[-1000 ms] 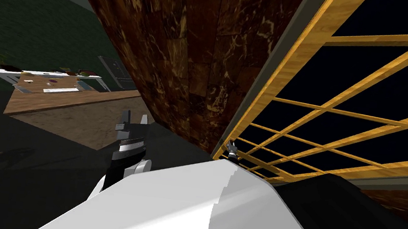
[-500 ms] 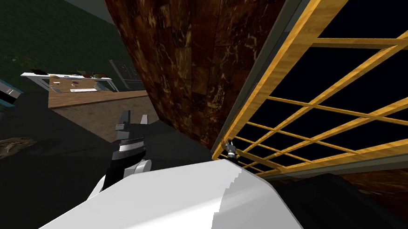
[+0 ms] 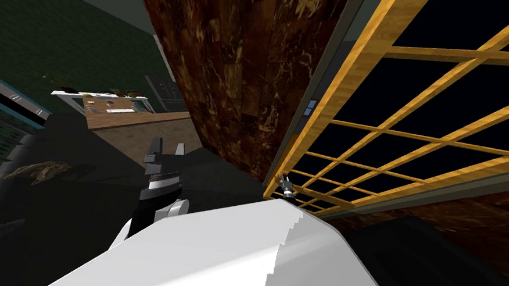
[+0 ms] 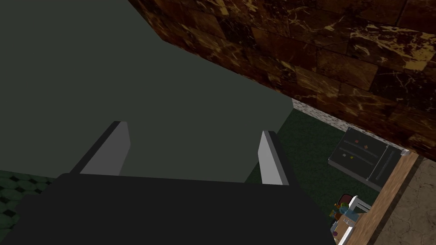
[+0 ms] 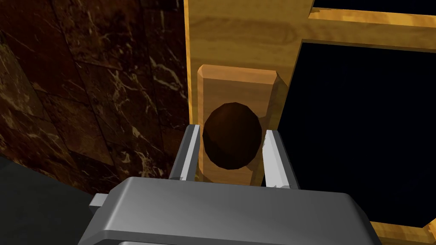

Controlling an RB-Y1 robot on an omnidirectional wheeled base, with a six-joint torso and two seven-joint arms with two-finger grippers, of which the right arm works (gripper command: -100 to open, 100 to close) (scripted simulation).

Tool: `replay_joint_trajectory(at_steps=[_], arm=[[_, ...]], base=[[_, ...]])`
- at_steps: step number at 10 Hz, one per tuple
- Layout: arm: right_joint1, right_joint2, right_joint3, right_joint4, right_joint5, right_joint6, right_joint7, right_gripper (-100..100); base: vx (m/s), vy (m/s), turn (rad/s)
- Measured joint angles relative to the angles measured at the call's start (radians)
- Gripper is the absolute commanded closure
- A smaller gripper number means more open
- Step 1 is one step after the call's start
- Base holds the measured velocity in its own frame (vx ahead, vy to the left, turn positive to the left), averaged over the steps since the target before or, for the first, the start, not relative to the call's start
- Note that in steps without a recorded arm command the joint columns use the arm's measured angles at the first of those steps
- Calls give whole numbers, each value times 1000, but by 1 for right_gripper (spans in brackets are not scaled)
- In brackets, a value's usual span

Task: Pull the door open

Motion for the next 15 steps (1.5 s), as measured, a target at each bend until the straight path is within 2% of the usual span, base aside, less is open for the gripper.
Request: replay_joint_trajectory(at_steps=[1,4,5,8,11,12,13,15], arm=[[10,-8,11,-16,6,2,-5,100],[22,-28,55,-23,30,-14,-38,100],[25,-27,60,-21,32,-12,-40,100],[35,-46,91,-32,50,-28,-63,100],[59,-73,139,-58,77,-52,-91,100],[58,-78,156,-47,87,-67,-105,100],[60,-76,162,-43,90,-69,-108,100],[71,-95,177,-43,98,-92,-125,100]], base=[[-257,-3,58],[-212,2,42],[-151,8,43],[-192,-44,57],[-239,-52,65],[-106,-9,18],[-169,-12,143],[-252,-36,123]])
